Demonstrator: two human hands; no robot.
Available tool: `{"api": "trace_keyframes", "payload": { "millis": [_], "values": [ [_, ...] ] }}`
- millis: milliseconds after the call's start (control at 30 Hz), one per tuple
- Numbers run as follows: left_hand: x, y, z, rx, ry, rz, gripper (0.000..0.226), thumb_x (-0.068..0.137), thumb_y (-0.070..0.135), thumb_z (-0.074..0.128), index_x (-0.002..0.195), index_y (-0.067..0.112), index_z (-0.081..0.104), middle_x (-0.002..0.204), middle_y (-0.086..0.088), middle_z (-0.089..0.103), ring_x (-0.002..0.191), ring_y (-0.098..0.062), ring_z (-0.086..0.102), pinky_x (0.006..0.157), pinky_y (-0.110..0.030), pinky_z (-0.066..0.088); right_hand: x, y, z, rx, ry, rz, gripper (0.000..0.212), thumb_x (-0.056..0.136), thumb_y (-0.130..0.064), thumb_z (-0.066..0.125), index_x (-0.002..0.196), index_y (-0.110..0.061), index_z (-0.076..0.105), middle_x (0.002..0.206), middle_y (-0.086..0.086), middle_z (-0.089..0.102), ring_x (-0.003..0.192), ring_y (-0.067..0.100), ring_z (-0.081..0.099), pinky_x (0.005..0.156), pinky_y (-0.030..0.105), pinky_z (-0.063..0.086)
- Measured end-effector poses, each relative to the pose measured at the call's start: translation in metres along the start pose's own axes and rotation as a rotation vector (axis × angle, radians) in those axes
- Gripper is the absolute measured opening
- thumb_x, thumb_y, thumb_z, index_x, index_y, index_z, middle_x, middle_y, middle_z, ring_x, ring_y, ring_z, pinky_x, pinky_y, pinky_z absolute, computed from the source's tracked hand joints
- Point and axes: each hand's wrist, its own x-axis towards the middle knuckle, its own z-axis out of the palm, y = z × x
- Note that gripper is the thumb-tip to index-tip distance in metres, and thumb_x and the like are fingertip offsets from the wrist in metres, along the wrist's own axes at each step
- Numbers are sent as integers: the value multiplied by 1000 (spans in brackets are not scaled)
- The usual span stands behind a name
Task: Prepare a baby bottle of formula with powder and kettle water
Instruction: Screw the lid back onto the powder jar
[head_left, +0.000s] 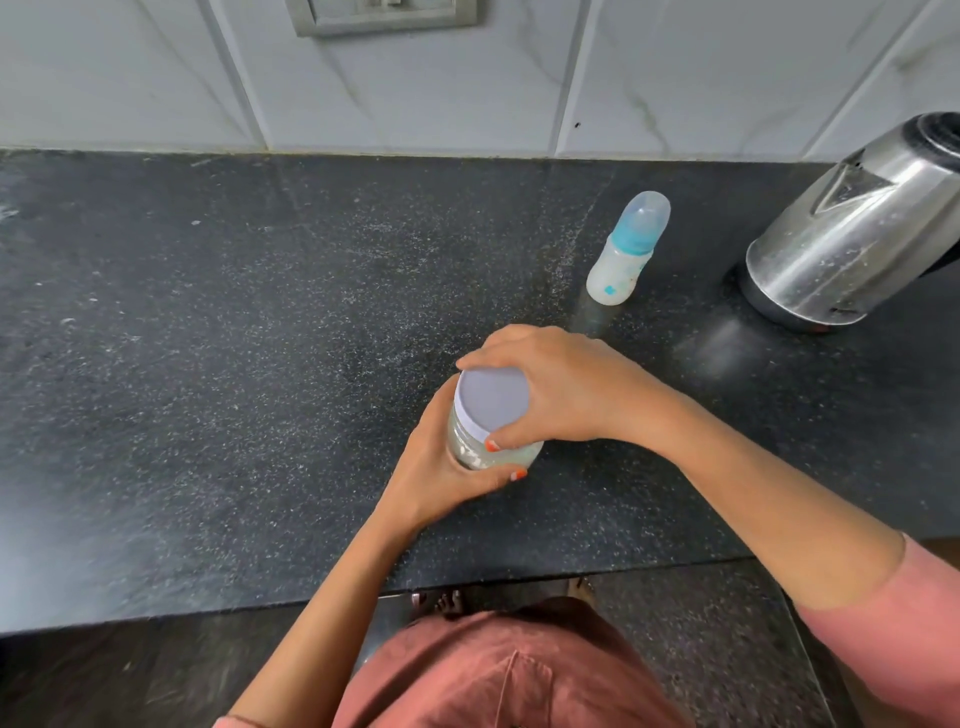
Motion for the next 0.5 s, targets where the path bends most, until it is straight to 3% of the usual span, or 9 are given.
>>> {"api": "trace_keyframes", "payload": {
  "millis": [100,267,500],
  "values": [
    [-1,-3,1,-2,5,-5,102,45,44,81,135,31,35,133,9,50,123,-5,47,103,-38,41,1,0,8,-55,-4,-10,69,65,-40,73,128,-39,46,129,-13,48,115,10,48,74,27,33],
    [-1,-6,0,-7,8,13,99,46,43,82,134,31,36,132,8,51,123,-7,47,103,-41,41,2,-4,12,-118,-1,-22,68,66,-40,72,128,-38,46,127,-11,49,115,13,49,75,29,33],
    [0,-5,2,-9,26,24,84,43,45,79,117,52,38,122,21,53,113,7,50,91,-19,42,0,-12,17,-199,67,40,62,66,-44,70,124,-32,48,117,-2,52,104,23,54,69,30,34]
  ]
}}
